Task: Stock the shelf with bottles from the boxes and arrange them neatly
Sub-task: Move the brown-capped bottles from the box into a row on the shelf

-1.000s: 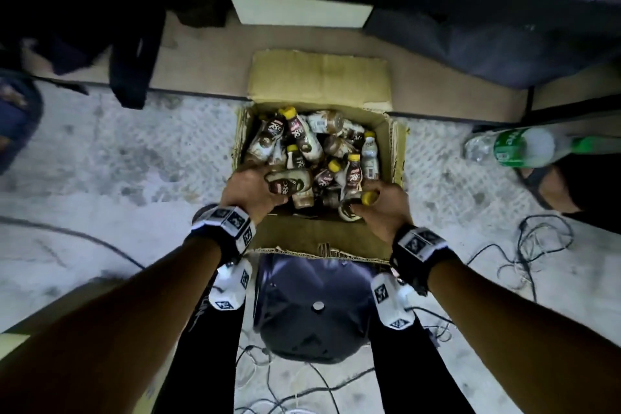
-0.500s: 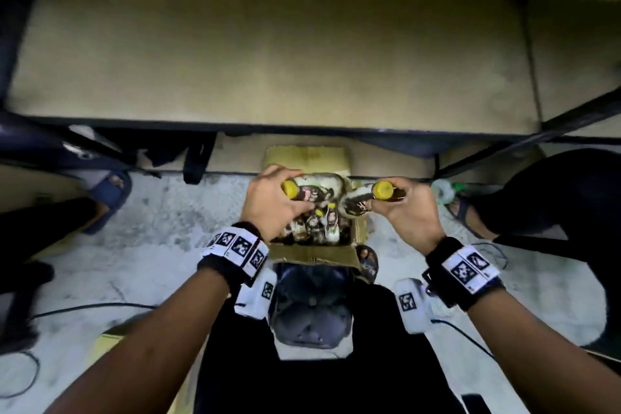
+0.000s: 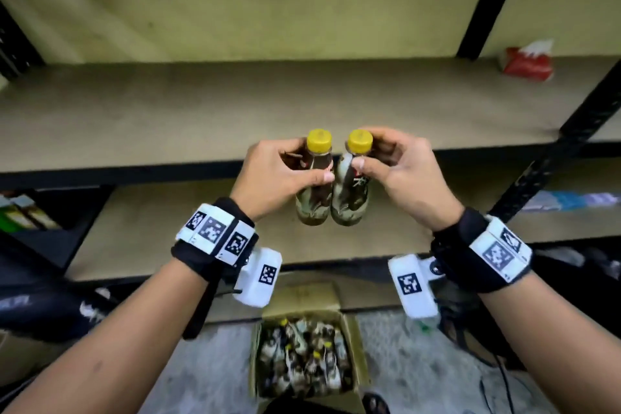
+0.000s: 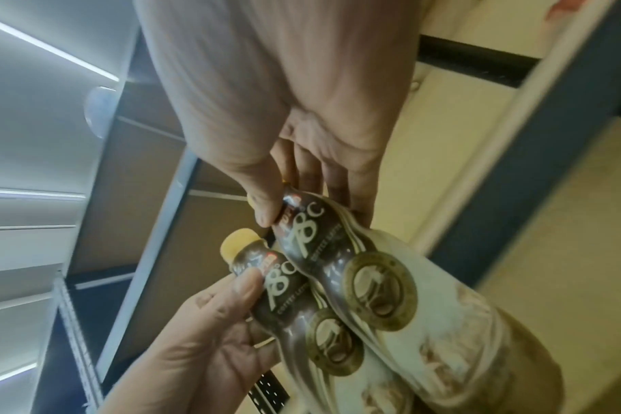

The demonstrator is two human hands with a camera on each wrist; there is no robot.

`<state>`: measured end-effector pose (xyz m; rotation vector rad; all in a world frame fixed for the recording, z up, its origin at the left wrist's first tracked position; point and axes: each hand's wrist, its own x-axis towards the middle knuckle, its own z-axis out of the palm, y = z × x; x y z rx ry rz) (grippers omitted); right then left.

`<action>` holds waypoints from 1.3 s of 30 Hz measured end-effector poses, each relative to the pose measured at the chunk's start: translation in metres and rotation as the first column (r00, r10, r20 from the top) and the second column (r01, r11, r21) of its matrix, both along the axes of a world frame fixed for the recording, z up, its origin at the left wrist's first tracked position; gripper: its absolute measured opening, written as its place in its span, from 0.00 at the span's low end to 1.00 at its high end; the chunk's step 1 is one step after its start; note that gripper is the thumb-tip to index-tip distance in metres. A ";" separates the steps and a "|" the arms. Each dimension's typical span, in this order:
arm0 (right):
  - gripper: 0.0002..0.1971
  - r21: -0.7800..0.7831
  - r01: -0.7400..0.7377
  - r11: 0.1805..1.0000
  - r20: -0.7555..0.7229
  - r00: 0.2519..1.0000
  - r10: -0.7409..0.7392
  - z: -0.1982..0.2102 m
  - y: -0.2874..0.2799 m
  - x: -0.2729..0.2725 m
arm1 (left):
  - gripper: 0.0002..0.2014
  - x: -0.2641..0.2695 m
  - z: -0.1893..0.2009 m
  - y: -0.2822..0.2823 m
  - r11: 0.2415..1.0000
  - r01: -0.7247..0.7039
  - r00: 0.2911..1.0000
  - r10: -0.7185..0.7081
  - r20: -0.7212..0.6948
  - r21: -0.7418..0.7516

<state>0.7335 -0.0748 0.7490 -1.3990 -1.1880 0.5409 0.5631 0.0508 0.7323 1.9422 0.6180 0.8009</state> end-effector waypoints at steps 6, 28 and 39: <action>0.16 0.126 0.016 0.992 0.081 0.996 -0.026 0.052 0.053 0.013 | 0.15 0.017 0.052 0.039 0.985 -0.136 0.989 0.127 0.078 0.109; 0.24 -0.308 -0.092 0.947 0.444 0.866 0.228 0.037 0.151 0.065 | 0.17 0.043 0.056 0.097 0.917 -0.386 0.918 0.393 -0.062 0.103; 0.25 -0.341 -0.229 0.912 0.488 0.786 0.380 0.042 0.250 -0.022 | 0.25 -0.044 0.054 0.165 0.816 -0.578 0.815 0.576 -0.060 -0.022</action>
